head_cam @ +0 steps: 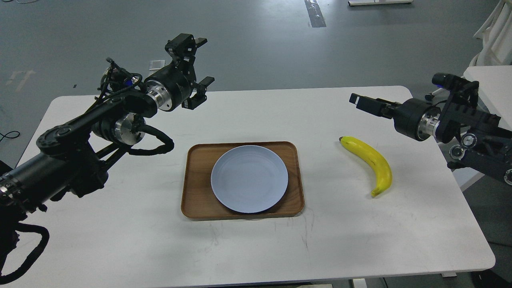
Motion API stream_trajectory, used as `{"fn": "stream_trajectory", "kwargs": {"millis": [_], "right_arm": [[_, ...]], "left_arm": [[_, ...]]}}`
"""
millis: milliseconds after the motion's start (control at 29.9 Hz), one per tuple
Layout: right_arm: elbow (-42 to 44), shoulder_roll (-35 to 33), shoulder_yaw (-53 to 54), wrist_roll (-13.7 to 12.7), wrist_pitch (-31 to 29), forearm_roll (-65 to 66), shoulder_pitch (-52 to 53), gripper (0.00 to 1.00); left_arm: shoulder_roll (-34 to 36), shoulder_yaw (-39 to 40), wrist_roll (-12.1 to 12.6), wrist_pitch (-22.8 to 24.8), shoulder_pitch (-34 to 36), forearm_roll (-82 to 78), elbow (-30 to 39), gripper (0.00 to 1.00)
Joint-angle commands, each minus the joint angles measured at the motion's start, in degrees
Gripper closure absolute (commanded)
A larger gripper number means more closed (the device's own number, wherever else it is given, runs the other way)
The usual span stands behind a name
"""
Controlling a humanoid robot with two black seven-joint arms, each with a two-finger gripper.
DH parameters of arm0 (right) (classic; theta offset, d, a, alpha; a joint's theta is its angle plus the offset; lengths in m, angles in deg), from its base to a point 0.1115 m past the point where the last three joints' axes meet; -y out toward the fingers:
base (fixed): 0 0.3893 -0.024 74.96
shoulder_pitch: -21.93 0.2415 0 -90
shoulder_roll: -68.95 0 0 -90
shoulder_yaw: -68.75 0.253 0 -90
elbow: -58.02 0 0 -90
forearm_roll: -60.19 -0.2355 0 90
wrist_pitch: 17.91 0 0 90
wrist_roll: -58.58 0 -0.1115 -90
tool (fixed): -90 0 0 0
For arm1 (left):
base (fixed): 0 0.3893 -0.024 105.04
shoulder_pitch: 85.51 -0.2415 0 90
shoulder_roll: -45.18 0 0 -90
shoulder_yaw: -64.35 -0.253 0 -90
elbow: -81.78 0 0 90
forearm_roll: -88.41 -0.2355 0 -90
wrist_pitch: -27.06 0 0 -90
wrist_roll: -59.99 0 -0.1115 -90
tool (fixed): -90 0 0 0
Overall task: Place banana on plate with both arms
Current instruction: 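Lower the right gripper to the yellow banana and grasp it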
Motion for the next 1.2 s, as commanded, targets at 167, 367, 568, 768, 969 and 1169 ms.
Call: {"fn": "stream_trajectory", "kwargs": {"millis": [167, 367, 568, 768, 969, 1169], "right_arm": [[1.1, -0.6, -5.1, -0.3, 0.0, 8.3, 0.1, 0.04], [4.2, -0.8, -8.2, -0.5, 0.0, 9.2, -0.5, 0.04], [4.4, -1.4, -8.6, -0.6, 0.5, 9.2, -1.1, 0.04], [4.5, -1.3, -8.7, -0.6, 0.5, 9.2, -2.4, 0.04], [5.7, -0.8, -8.8, -0.6, 0.5, 9.2, -3.3, 0.04], [6.0, -0.3, -8.8, -0.6, 0.5, 9.2, -4.0, 0.05]], "left_arm": [[1.8, 0.1, -0.2, 0.3, -0.9, 0.0, 0.0, 0.02], [1.9, 0.1, -0.3, 0.3, -1.2, -0.1, 0.0, 0.02], [1.4, -0.1, -0.4, 0.2, -1.2, -0.6, 0.0, 0.02], [1.4, -0.2, -0.7, 0.2, -1.2, -0.9, 0.0, 0.02], [1.8, -0.4, -0.8, 0.2, -1.3, -1.0, 0.0, 0.02], [1.8, -0.6, -1.5, 0.2, -1.9, -1.0, 0.0, 0.02]]}}
